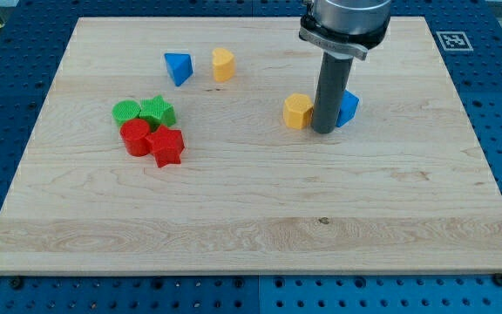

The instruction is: Separate the yellow hexagon from the blue cube

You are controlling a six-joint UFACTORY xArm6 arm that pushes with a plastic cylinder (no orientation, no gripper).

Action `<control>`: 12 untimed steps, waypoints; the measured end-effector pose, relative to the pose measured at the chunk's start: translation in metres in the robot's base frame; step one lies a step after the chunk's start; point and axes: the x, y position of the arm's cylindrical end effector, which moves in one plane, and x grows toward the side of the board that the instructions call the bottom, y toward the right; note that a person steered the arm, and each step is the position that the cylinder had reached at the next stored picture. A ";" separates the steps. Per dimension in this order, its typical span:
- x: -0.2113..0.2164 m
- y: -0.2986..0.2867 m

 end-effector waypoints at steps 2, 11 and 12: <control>-0.004 -0.023; -0.097 -0.041; -0.104 -0.071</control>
